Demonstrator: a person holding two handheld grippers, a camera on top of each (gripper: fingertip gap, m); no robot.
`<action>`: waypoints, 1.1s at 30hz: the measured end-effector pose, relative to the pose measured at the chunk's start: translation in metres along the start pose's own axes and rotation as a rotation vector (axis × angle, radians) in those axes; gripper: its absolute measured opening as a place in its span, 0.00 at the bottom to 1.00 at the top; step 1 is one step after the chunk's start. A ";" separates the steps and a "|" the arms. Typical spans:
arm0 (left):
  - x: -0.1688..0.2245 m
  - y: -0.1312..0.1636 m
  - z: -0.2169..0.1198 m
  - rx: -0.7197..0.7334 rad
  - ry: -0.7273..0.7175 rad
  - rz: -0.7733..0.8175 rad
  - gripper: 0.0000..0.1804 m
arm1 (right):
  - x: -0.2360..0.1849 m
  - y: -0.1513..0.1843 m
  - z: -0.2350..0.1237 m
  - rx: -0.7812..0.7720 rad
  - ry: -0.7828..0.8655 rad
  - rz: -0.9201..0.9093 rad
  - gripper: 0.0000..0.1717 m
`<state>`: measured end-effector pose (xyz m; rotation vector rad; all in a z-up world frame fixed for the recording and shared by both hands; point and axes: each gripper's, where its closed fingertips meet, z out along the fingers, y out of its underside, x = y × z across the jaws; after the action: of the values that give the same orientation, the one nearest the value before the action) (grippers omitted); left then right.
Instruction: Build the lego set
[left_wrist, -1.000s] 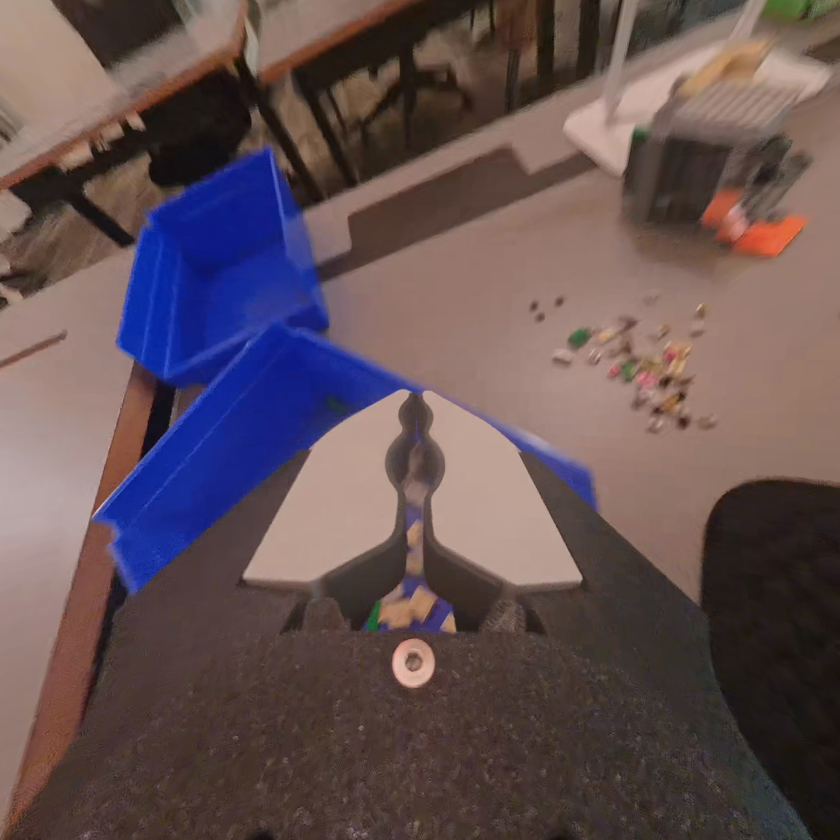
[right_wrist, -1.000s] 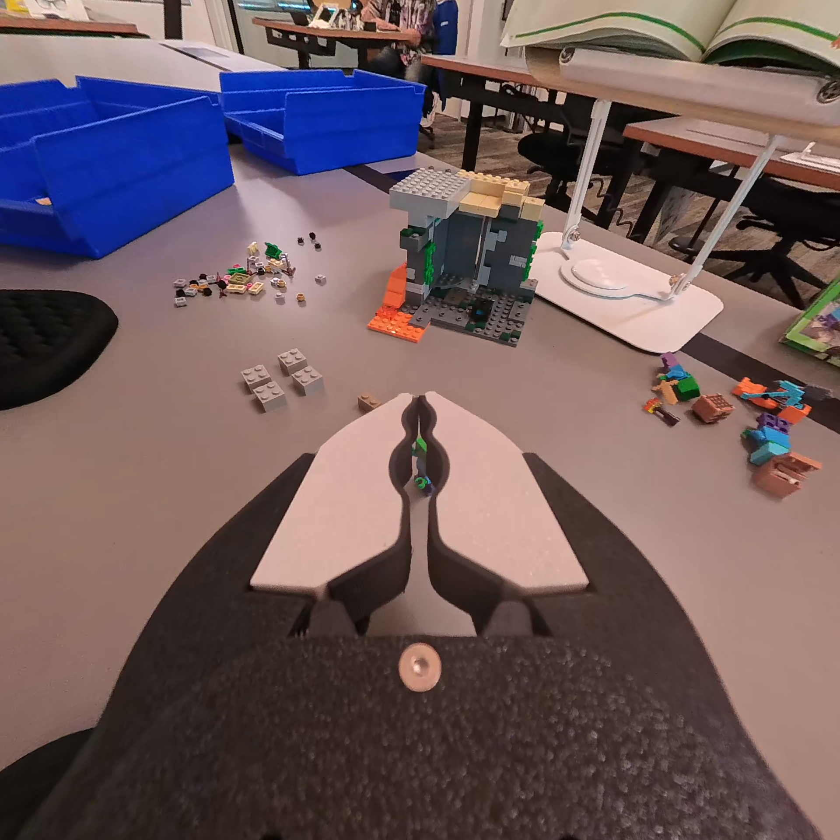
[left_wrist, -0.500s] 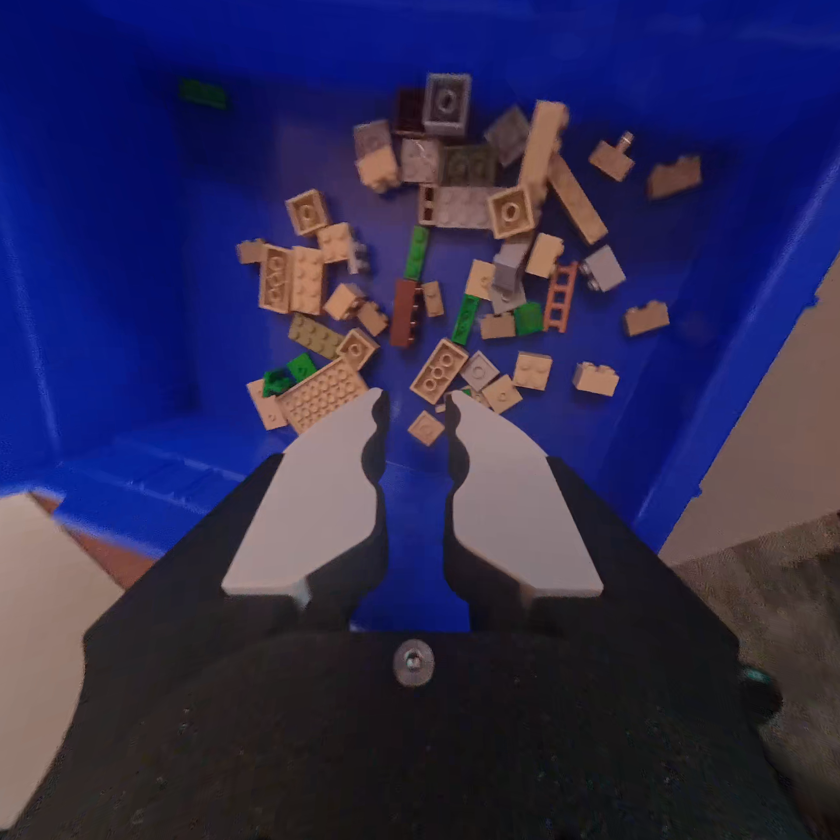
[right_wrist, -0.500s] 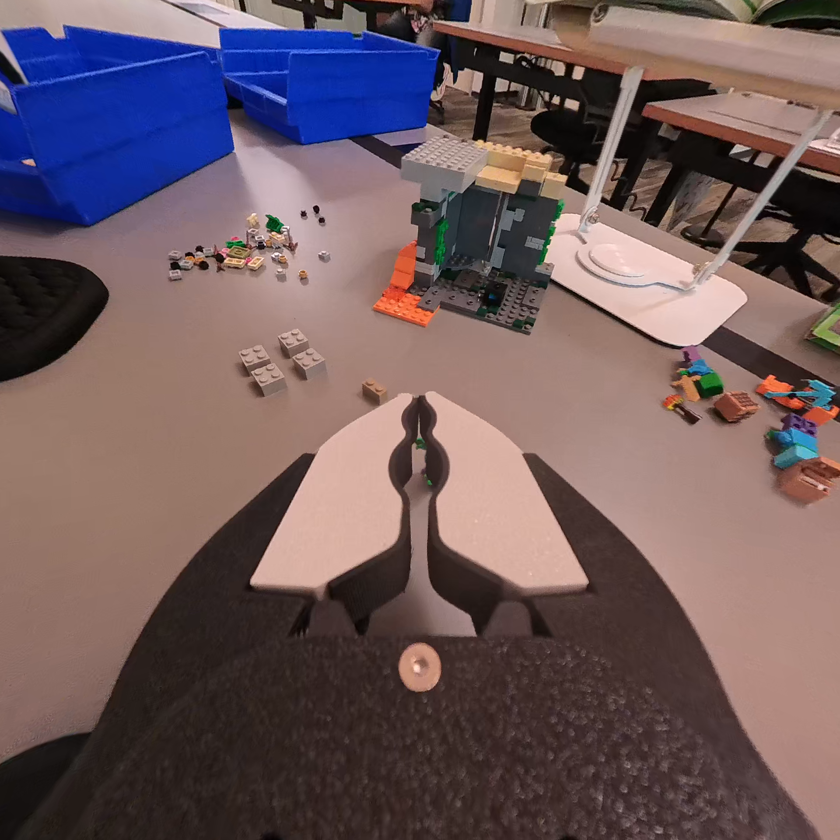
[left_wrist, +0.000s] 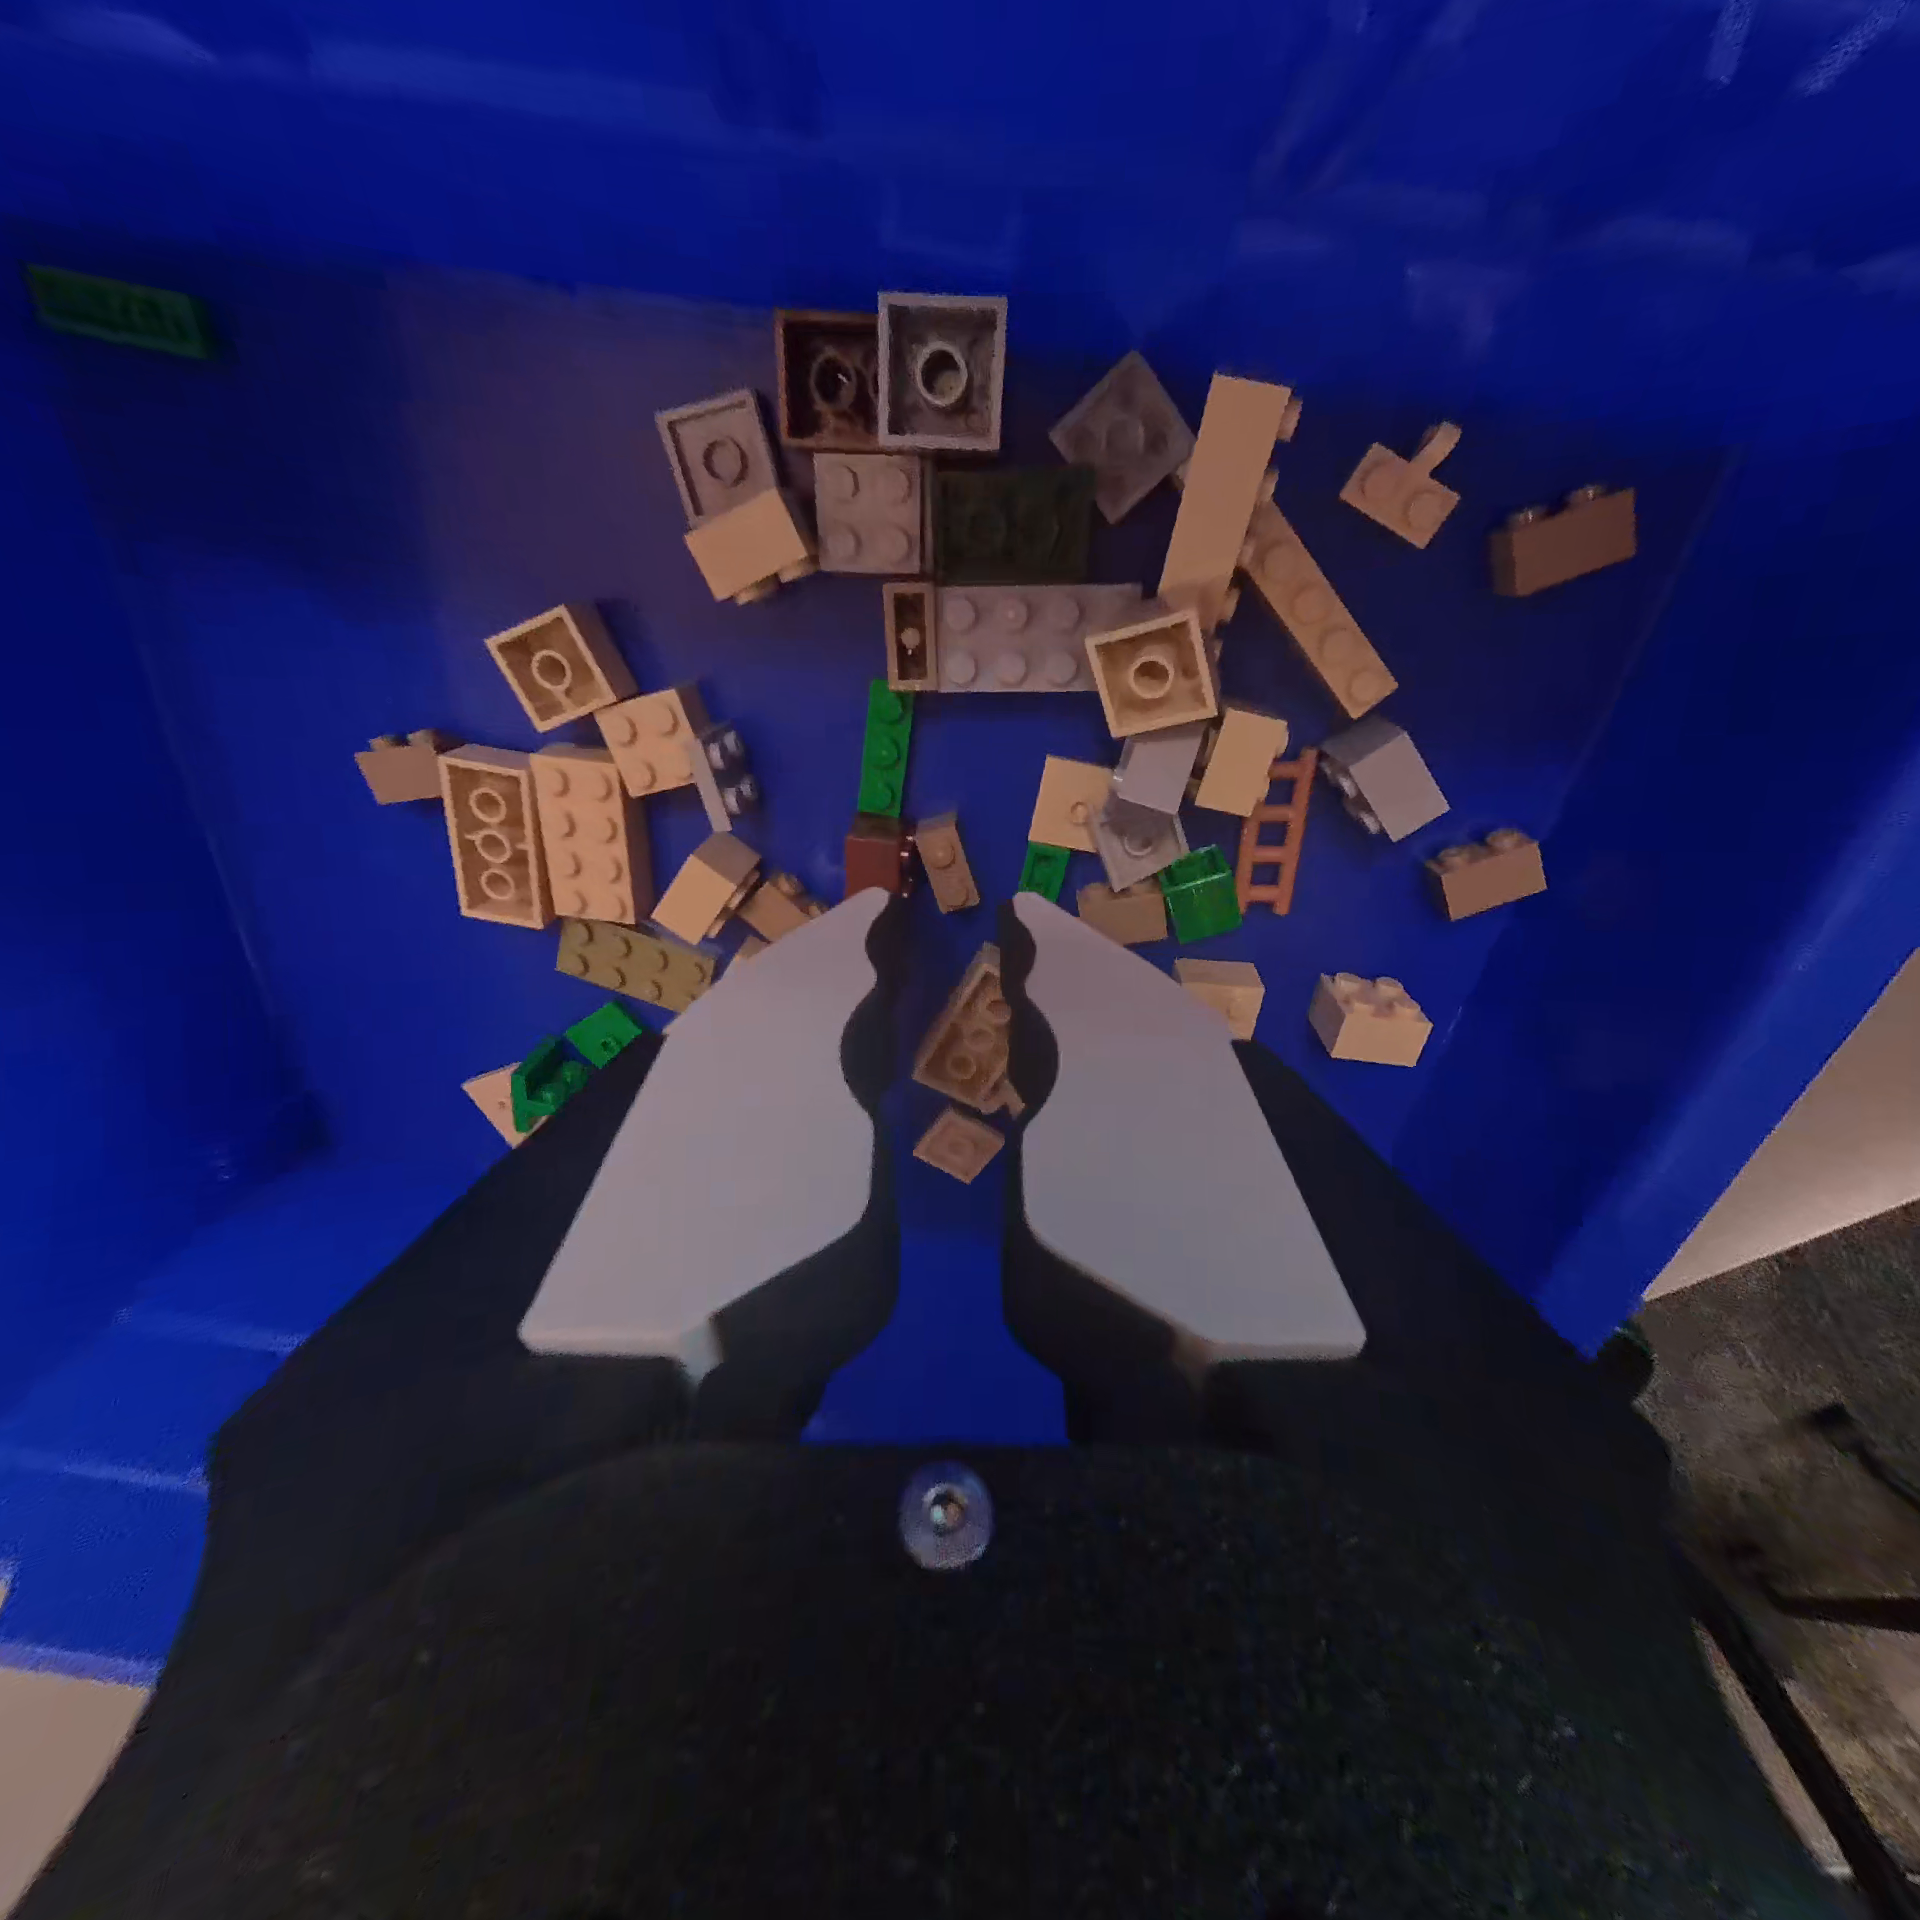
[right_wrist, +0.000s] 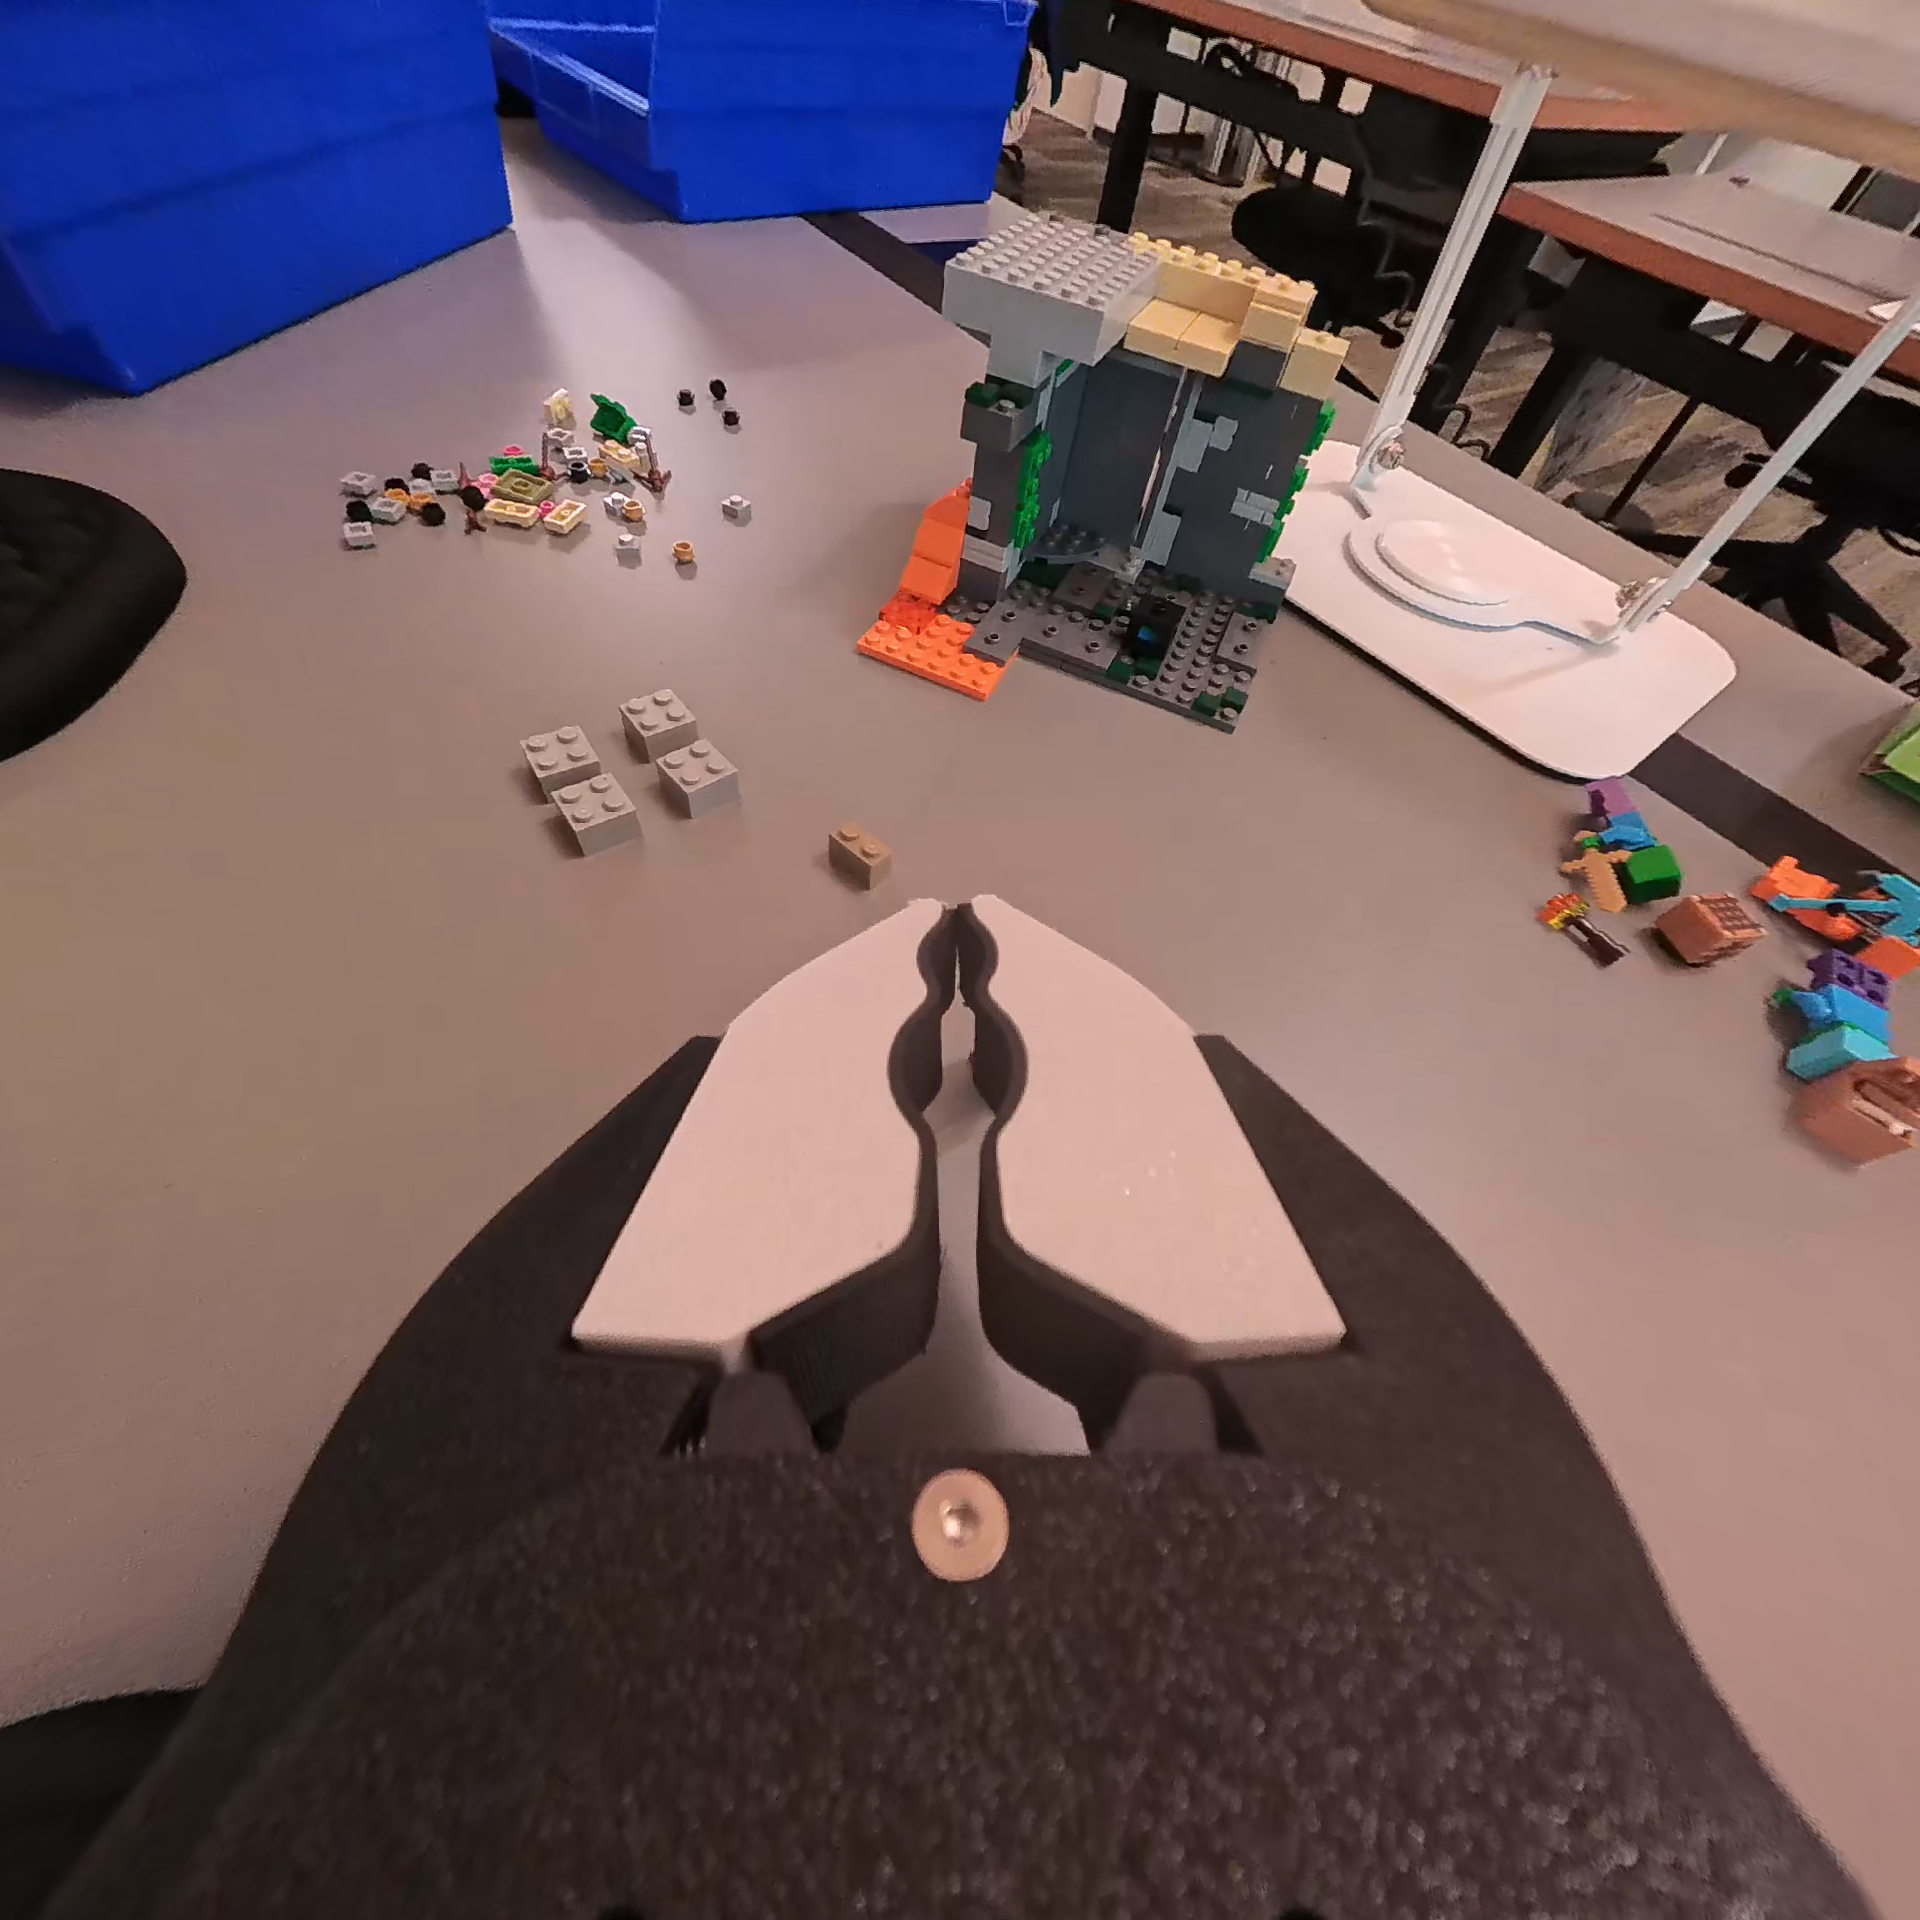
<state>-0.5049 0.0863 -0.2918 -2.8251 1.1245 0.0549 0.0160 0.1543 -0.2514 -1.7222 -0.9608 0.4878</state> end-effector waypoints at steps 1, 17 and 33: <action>0.001 0.000 -0.001 -0.006 -0.003 0.008 0.10 | 0.000 0.000 0.000 -0.001 0.001 -0.001 0.00; 0.000 0.001 0.015 -0.019 -0.019 0.013 0.04 | 0.001 0.002 0.000 -0.008 -0.003 0.003 0.00; 0.080 -0.203 -0.097 0.312 -0.304 0.404 0.04 | 0.000 -0.007 -0.007 0.033 -0.003 0.001 0.00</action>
<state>-0.3077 0.1679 -0.1847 -2.1957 1.4565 0.2991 0.0190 0.1512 -0.2425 -1.6926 -0.9491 0.5040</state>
